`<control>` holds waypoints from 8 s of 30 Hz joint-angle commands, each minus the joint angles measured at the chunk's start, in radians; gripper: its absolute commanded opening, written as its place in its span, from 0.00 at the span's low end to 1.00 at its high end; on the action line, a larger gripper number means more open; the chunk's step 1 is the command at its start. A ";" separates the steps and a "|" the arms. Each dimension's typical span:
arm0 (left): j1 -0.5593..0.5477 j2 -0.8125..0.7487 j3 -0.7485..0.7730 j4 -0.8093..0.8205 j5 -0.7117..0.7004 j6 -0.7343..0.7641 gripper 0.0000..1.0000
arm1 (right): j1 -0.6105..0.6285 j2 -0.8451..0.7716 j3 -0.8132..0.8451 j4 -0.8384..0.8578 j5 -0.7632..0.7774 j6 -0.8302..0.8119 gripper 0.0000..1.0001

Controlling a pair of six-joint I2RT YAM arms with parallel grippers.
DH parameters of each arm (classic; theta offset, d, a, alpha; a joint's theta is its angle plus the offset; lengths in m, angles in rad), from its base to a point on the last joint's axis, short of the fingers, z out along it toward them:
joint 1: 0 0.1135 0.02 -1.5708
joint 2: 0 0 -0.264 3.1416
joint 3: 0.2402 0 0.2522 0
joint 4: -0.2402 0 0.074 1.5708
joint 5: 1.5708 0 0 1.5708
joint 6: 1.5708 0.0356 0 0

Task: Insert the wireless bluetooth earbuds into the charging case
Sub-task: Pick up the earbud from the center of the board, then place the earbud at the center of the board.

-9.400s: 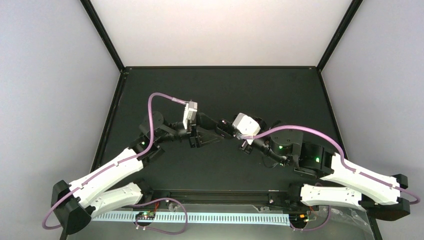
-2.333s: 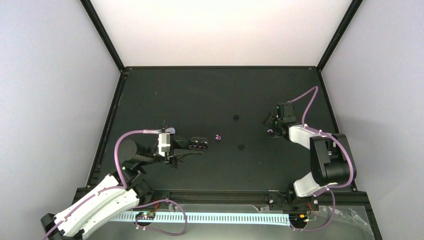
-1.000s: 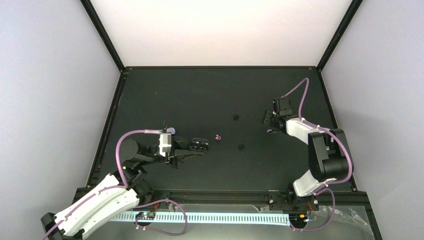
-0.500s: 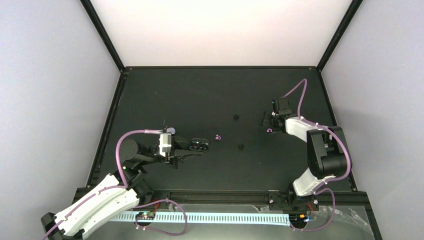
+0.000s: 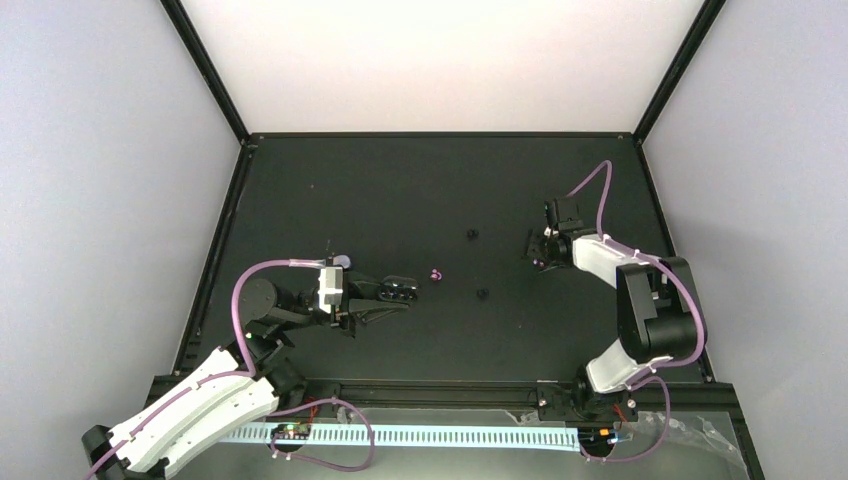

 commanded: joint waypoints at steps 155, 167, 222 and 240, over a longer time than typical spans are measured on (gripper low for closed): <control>-0.001 -0.020 0.035 0.008 0.075 0.095 0.02 | 0.601 -0.776 0.357 -0.196 -0.477 -0.442 0.01; -0.002 -0.065 0.041 -0.071 0.087 0.138 0.02 | 0.836 -0.702 0.475 -0.324 -0.407 -0.521 0.01; -0.002 -0.036 0.048 0.010 0.168 0.056 0.02 | 1.076 -0.530 0.527 -0.263 -0.308 -0.581 0.01; -0.003 -0.052 0.049 -0.032 0.139 0.082 0.02 | 1.077 -0.555 0.514 -0.236 -0.310 -0.569 0.01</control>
